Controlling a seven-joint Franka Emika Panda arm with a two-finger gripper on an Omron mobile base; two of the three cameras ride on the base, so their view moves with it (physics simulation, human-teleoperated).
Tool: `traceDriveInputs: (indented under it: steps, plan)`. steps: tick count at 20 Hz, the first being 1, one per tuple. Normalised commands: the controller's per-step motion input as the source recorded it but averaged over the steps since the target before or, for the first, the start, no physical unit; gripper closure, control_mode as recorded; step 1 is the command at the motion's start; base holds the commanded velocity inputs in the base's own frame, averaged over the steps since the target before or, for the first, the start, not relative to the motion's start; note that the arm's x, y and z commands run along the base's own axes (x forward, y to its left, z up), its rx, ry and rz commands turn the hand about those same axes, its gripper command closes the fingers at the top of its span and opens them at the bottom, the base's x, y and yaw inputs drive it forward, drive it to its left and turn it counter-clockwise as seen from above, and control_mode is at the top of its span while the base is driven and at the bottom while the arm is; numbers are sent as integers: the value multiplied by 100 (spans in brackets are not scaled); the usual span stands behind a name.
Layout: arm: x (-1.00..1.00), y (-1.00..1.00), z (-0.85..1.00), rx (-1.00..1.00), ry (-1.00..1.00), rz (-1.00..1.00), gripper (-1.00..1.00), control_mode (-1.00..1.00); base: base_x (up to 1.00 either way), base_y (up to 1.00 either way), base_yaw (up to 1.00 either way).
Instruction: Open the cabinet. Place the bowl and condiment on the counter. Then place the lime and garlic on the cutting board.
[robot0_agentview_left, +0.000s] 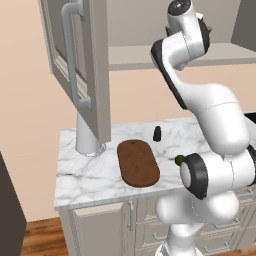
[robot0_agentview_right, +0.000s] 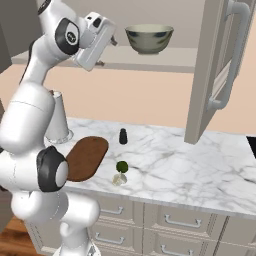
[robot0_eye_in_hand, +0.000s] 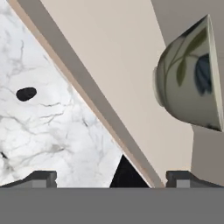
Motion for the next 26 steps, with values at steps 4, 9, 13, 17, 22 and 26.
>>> traceDriveInputs:
  steps: [4,9,13,17,22,26]
  plan:
    - [63,0,38,-3,-1,2,-100,-100,0,0,0]
    - [31,-13,92,0,0,0,-100,-100,0,0,0]
    - [58,-11,11,-2,1,0,-100,-100,0,0,0]
    - [74,-11,-17,-5,1,0,-100,-100,0,0,0]
    - [54,-27,-14,-1,0,1,-100,-100,0,0,0]
    - [31,-41,-13,0,0,4,-100,-100,0,0,0]
